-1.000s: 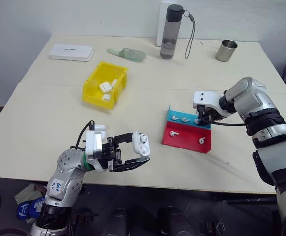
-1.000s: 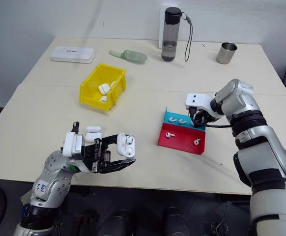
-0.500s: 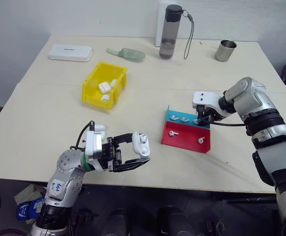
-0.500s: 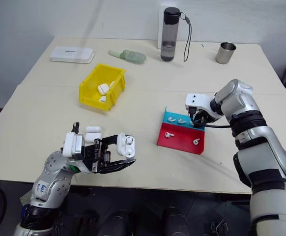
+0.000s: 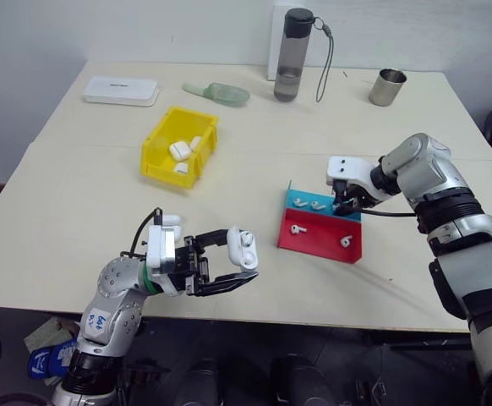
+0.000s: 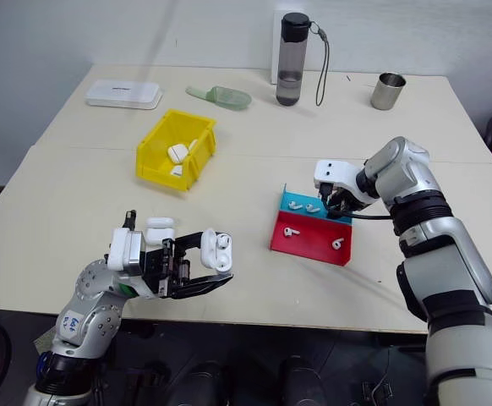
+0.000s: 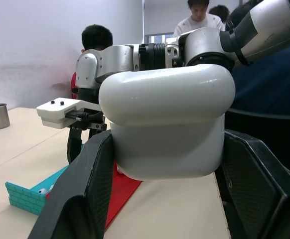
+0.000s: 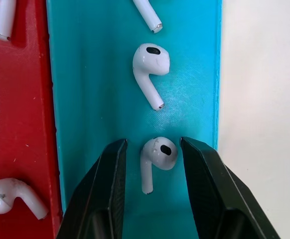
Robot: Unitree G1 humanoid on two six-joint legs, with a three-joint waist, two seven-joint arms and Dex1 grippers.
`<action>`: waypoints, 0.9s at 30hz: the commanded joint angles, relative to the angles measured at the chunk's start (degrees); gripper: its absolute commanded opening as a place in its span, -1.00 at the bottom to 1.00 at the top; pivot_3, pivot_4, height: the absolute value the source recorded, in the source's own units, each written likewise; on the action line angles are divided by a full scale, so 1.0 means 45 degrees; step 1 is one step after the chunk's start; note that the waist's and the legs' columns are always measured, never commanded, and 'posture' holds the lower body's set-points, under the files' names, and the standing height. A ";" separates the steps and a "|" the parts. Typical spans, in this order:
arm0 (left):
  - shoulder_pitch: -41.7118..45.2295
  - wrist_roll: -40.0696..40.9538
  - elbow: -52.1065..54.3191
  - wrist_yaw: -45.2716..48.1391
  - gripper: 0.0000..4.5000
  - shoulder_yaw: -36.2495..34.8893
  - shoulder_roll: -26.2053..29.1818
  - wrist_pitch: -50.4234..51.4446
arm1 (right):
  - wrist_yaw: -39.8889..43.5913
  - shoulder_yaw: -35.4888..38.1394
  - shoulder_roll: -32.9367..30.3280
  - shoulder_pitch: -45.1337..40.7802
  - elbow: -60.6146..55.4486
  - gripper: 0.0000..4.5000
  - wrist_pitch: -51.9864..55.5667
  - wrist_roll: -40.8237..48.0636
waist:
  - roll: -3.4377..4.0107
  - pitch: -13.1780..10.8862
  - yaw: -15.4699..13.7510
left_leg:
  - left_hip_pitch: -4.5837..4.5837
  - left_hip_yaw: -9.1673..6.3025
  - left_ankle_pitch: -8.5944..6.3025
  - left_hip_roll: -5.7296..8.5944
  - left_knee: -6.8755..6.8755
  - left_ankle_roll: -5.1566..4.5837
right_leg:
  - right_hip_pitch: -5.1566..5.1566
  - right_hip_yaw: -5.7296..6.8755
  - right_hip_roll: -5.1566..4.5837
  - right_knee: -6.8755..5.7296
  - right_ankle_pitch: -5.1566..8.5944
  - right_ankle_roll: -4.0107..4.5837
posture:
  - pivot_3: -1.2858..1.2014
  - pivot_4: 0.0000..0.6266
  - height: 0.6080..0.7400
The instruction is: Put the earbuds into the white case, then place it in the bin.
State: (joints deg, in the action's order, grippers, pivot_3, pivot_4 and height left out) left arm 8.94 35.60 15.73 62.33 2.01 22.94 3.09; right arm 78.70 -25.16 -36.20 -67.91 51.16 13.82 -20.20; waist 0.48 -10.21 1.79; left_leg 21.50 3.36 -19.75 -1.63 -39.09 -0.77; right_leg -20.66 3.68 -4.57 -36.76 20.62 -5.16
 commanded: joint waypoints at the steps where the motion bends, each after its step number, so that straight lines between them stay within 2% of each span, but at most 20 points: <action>1: -0.0078 0.0103 0.0431 0.0052 0.24 -0.0108 0.0030 -0.0169 | 0.0041 0.0022 -0.0144 0.0030 0.0097 -0.24 -0.0080 -0.0115 | 0.0000 0.0000 0.0000 | 0.0000 0.0000 0.0000 0.0000 0.0000 0.0000 | 0.0000 0.0000 0.0000 0.0000 0.0000 0.0000 | 0.03 -0.52 1.00; 7: -0.0067 0.0096 0.0399 0.0061 0.24 -0.0113 0.0020 -0.0202 | 0.0066 -0.0045 -0.0178 0.0043 0.0147 -0.24 -0.0148 -0.0223 | 0.0000 0.0000 -0.0001 | -0.0001 0.0000 0.0000 0.0000 -0.0001 0.0000 | 0.0001 0.0000 -0.0001 0.0000 0.0000 0.0000 | 0.03 -0.52 1.00; 10: -0.0052 0.0094 0.0382 0.0061 0.24 -0.0121 0.0019 -0.0209 | 0.0205 -0.0071 -0.0214 0.0066 0.0144 -0.48 -0.0254 -0.0221 | 0.0000 0.0000 0.0000 | -0.0002 0.0000 0.0000 0.0000 -0.0001 0.0000 | 0.0002 -0.0001 -0.0001 0.0000 0.0000 0.0000 | 0.03 -0.52 1.00; 11: -0.0052 0.0093 0.0380 0.0062 0.24 -0.0122 0.0020 -0.0212 | 0.0250 -0.0069 -0.0226 0.0080 0.0129 -0.64 -0.0299 -0.0213 | 0.0000 0.0000 0.0000 | -0.0002 0.0000 0.0000 0.0000 -0.0001 0.0000 | 0.0003 -0.0001 -0.0001 0.0000 0.0000 0.0000 | 0.03 -0.52 1.00; 13: -0.0055 0.0099 0.0379 0.0062 0.24 -0.0130 0.0024 -0.0210 | 0.0096 0.0064 -0.0181 0.0070 0.0095 -0.82 -0.0226 -0.0142 | 0.0000 0.0000 0.0000 | -0.0005 0.0000 0.0000 0.0000 -0.0002 0.0000 | 0.0005 -0.0001 0.0000 0.0000 0.0000 0.0000 | 0.03 -0.52 1.00; 20: 0.0181 0.0197 0.0186 0.0162 0.24 -0.0207 0.0027 -0.0162 | 0.0567 0.0975 -0.0607 -0.0141 -0.0692 -0.82 0.0379 0.0671 | 0.0005 -0.0004 -0.0003 | -0.0004 0.0002 0.0000 0.0000 -0.0001 0.0000 | 0.0002 -0.0002 0.0000 -0.0001 0.0000 0.0000 | 0.03 -0.52 1.00; 25: 0.0471 0.0337 -0.0054 0.0256 0.24 -0.0311 -0.0054 -0.0123 | 0.1596 0.2613 -0.1412 0.0261 -0.2676 -0.82 0.2005 0.2615 | 0.0015 -0.0012 -0.0054 | 0.0007 -0.0004 -0.0001 0.0003 0.0001 -0.0001 | -0.0006 0.0000 -0.0002 -0.0001 0.0000 0.0000 | 0.03 -0.52 1.00; 27: 0.0626 0.0484 -0.0168 0.0272 0.24 -0.0425 -0.0137 -0.0070 | 0.2310 0.3770 -0.1597 0.0847 -0.4365 -0.82 0.3516 0.4264 | 0.0014 -0.0012 -0.0050 | 0.0007 -0.0003 -0.0002 0.0003 0.0003 -0.0001 | -0.0005 0.0001 -0.0002 0.0001 0.0000 0.0000 | 0.03 -0.52 1.00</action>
State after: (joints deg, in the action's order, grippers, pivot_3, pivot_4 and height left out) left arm 11.07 36.03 14.76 63.37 0.94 22.76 3.03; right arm 85.48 -13.13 -42.27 -65.36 38.60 24.19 -8.06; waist 0.54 -10.27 1.57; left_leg 21.53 3.34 -19.76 -1.63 -39.07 -0.77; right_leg -20.68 3.69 -4.57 -36.75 20.62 -5.16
